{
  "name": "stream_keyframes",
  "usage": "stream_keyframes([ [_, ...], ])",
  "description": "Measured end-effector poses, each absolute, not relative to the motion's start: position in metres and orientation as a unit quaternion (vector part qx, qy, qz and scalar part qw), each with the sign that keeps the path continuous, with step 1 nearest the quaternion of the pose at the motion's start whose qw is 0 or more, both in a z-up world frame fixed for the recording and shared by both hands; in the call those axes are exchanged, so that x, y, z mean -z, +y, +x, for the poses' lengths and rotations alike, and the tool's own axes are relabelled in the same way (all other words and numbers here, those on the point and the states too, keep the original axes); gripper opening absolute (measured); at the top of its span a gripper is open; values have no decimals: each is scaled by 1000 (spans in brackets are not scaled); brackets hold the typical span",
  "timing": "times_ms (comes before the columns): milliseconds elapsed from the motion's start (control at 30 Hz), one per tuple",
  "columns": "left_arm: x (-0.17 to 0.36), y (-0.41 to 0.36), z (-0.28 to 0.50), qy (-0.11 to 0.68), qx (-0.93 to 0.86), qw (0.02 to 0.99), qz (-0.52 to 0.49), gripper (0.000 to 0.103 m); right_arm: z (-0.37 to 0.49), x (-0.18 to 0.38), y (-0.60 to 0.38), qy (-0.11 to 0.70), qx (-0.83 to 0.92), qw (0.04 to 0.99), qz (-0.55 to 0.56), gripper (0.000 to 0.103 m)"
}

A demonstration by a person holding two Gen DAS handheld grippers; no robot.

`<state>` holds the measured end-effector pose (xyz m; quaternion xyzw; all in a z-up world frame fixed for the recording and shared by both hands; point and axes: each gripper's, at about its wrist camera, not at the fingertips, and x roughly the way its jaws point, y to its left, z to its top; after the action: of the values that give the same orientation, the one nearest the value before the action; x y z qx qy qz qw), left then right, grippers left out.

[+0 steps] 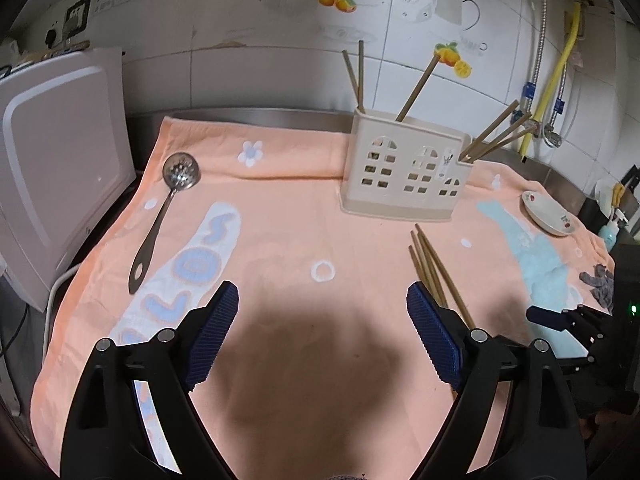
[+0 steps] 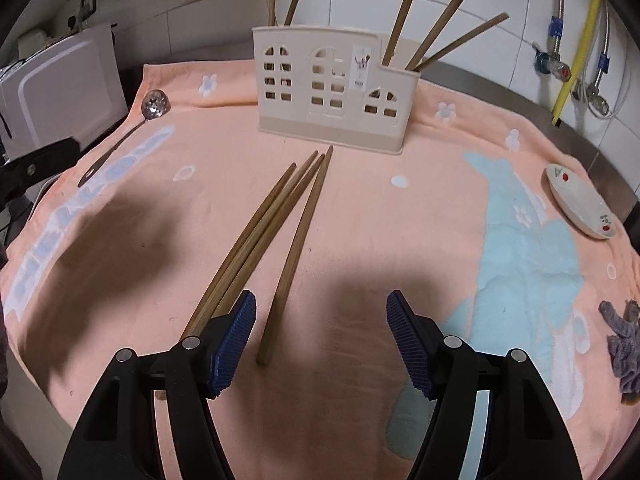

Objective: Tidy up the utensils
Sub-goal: 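Move both open tools back toward the remaining wooden chopsticks, then close right tool on one chopstick while left tool closes on another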

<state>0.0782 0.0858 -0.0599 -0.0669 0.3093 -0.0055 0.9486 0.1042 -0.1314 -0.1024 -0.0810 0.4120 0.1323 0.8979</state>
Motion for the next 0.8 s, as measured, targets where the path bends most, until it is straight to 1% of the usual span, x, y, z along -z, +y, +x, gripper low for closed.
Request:
stream_keyframes([
  [100,63,90,77,313,-1,947,-72,86,108,106,-127,414,-133,897,-80,57],
  [167,64,94,76,314,-3,946,-77,86,111,108,-125,417,-135,895,-79,51],
  [233,65,96,75,315,-5,946,-80,86,113,110,-121,420,-138,893,-78,47],
  [267,66,97,75,315,-6,946,-80,86,115,111,-120,422,-139,893,-78,43],
  [333,67,98,75,318,-6,945,-82,86,118,113,-117,425,-140,891,-77,37],
  [367,69,99,75,319,-7,944,-82,86,119,114,-116,426,-141,890,-76,31],
  [467,72,101,74,323,-9,942,-87,86,123,117,-115,434,-147,886,-66,23],
  [567,75,102,74,327,-9,940,-92,86,125,120,-113,439,-148,884,-66,16],
  [700,81,98,73,334,-2,938,-91,86,124,123,-110,438,-147,884,-70,13],
  [767,84,95,71,339,2,937,-87,86,124,124,-110,436,-142,886,-73,9],
  [800,85,93,71,341,4,936,-86,86,124,124,-112,437,-143,885,-71,9],
])
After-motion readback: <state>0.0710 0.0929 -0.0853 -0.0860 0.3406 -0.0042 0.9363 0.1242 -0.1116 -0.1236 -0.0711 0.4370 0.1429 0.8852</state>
